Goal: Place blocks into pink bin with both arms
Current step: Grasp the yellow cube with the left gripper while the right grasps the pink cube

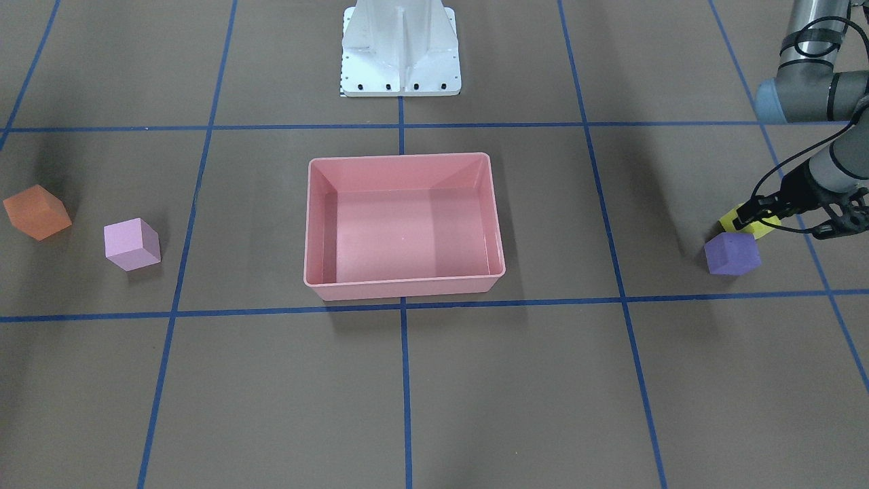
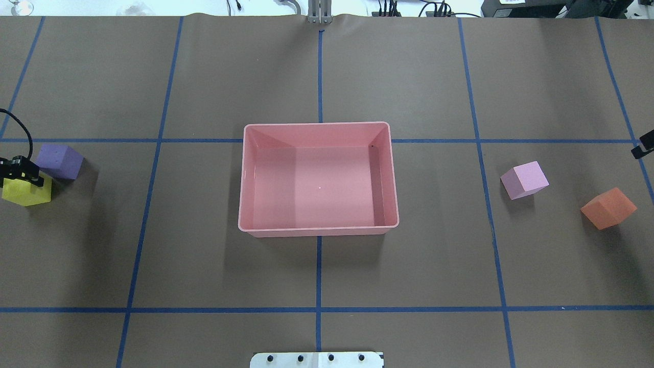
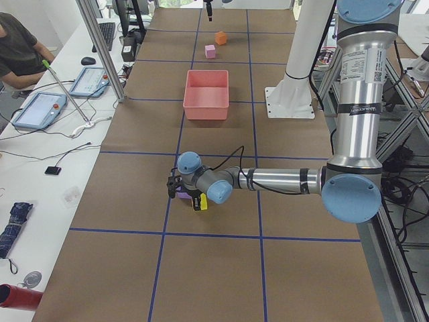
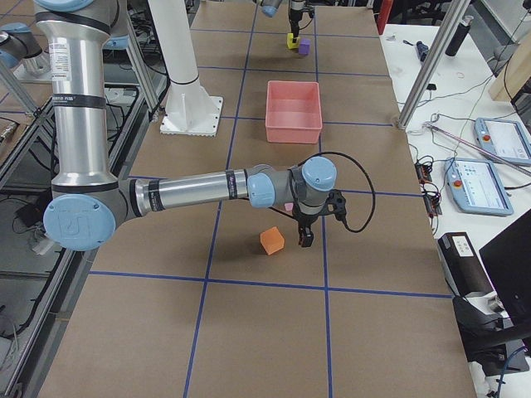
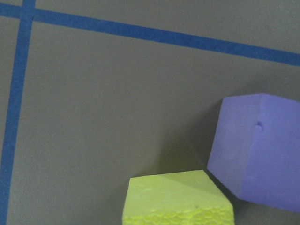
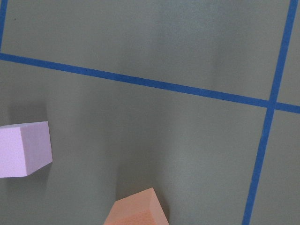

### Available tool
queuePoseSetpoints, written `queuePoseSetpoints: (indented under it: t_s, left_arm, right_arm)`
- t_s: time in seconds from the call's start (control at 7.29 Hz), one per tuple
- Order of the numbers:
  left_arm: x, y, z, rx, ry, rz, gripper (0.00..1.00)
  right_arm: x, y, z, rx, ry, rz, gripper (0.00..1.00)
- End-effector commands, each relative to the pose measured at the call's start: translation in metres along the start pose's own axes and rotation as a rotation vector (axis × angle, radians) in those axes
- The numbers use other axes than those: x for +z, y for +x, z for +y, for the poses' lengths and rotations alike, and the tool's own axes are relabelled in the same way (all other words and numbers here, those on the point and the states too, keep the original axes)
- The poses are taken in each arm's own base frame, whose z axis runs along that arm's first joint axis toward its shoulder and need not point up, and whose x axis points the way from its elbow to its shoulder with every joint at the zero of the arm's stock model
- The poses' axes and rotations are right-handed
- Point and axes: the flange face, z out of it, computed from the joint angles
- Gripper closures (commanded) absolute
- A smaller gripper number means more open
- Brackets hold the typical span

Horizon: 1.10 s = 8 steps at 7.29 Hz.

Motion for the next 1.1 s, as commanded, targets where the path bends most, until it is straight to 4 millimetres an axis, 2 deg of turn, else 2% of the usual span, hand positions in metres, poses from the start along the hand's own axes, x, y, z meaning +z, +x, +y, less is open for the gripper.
queuePoseSetpoints:
  t_s: [0.0, 0.14, 0.27, 0.41, 0.69, 0.96]
  left_arm:
    - [-0.035, 0.065, -0.005, -0.093, -0.03, 0.106, 1.0]
    - [-0.058, 0.093, 0.003, -0.113, -0.044, 0.166, 1.0]
    - [-0.083, 0.129, 0.0, -0.104, -0.017, 0.211, 1.0]
    - [-0.105, 0.179, -0.008, -0.162, -0.007, 0.263, 1.0]
    - [-0.126, 0.287, -0.005, -0.21, -0.041, 0.349, 1.0]
    - [-0.142, 0.362, 0.006, -0.216, -0.073, 0.406, 1.0]
  right_arm:
    - [0.028, -0.033, -0.001, 0.023, -0.019, -0.011, 0.0]
    - [0.039, -0.053, -0.001, 0.05, -0.039, -0.016, 0.0]
    - [0.053, -0.082, -0.002, 0.011, -0.024, -0.035, 0.0]
    - [0.064, -0.105, -0.002, 0.008, 0.0, -0.059, 0.0]
    - [0.096, -0.153, 0.002, 0.036, 0.023, -0.043, 0.0]
    - [0.105, -0.185, -0.009, -0.02, 0.05, -0.023, 0.0]
